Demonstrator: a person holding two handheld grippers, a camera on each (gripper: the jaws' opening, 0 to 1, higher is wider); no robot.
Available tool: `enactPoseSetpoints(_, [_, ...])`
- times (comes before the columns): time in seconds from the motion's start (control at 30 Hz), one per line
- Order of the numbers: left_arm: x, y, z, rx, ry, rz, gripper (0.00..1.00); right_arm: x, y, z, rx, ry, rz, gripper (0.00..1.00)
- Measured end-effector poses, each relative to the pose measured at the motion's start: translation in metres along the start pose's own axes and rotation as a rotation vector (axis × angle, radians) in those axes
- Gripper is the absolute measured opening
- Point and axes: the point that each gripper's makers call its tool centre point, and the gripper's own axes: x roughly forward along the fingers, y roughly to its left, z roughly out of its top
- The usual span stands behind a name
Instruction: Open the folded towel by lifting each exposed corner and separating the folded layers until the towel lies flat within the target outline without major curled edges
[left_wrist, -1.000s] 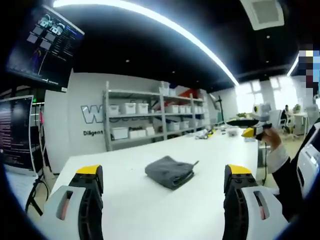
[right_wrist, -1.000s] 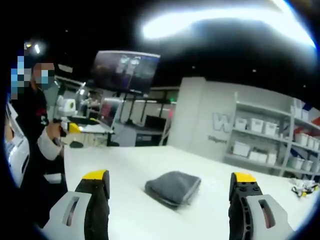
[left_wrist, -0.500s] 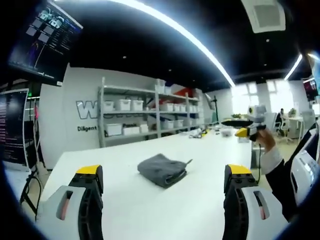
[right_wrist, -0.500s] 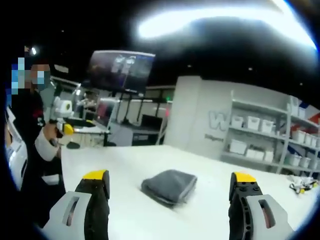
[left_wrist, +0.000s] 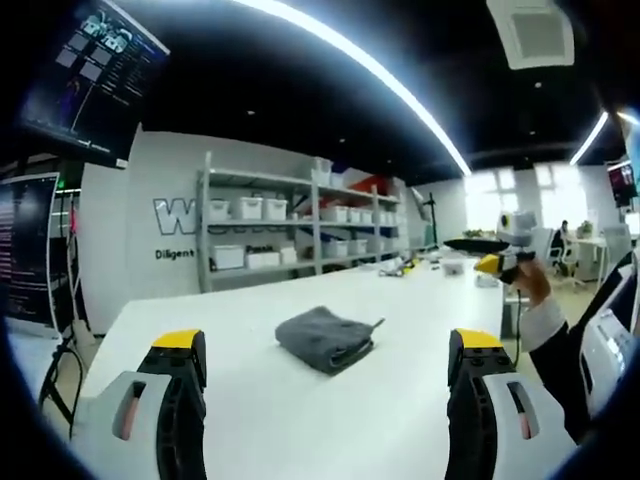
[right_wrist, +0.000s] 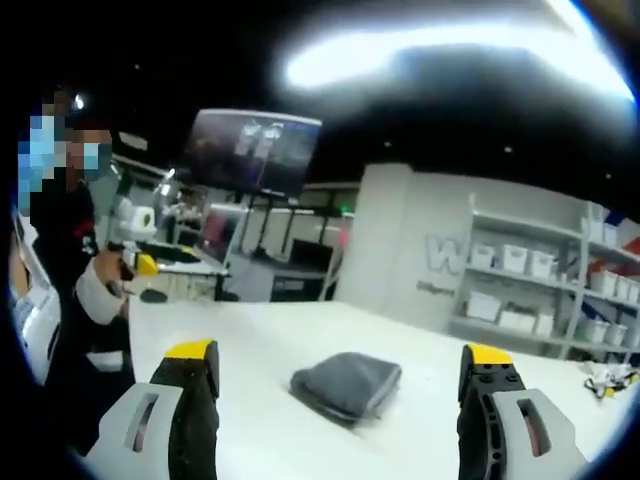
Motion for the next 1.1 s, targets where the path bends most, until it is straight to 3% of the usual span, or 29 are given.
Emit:
enactPoseSetpoints(0.4, [0.002,-0.002,-0.004,0.022,0.014,0.012,0.99,0.002,-0.009,-0.006,-0.002,0.035,-0.013,0.99])
enactPoseSetpoints(1.1, [0.002,0.001,-0.006,0.039,0.025,0.015,0.99,0.011,-0.019,-0.005,-0.025,0.036,-0.049,0.99])
